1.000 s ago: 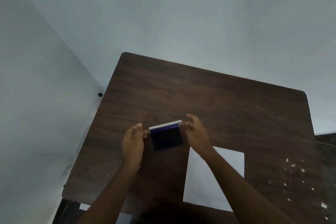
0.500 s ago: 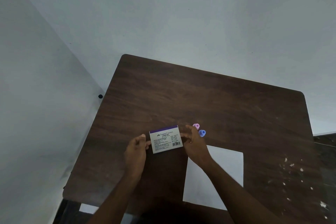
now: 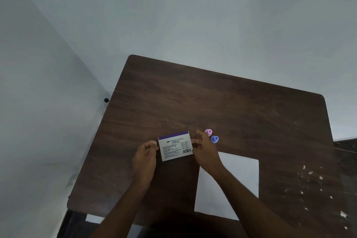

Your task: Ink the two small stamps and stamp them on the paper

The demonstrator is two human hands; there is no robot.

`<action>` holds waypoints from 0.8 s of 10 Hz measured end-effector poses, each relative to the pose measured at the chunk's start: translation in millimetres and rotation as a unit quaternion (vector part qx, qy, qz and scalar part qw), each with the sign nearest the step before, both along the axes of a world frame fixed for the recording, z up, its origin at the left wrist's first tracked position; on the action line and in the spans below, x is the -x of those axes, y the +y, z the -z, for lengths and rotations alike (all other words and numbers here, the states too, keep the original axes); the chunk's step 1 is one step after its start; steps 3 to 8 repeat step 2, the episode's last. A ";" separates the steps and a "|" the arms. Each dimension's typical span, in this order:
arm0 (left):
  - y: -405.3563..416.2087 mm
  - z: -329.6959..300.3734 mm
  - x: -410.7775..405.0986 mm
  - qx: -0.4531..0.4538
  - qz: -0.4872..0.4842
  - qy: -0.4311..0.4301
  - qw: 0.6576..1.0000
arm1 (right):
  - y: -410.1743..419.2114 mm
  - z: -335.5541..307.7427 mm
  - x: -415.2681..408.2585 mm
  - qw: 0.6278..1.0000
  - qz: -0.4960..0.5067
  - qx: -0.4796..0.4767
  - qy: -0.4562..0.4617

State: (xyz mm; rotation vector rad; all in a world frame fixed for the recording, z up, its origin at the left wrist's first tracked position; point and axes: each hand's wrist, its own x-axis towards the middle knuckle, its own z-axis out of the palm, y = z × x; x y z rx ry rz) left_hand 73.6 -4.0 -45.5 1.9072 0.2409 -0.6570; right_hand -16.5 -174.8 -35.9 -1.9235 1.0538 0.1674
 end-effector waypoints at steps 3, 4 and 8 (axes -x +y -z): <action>-9.9 -14.0 -8.8 -0.059 0.085 -0.140 0.985 | -1.1 -10.5 -4.9 0.993 -0.004 0.109 -0.055; -9.9 -14.0 -8.8 -0.059 0.085 -0.140 0.985 | -1.1 -10.5 -4.9 0.993 -0.004 0.109 -0.055; -9.9 -14.0 -8.8 -0.059 0.085 -0.140 0.985 | -1.1 -10.5 -4.9 0.993 -0.004 0.109 -0.055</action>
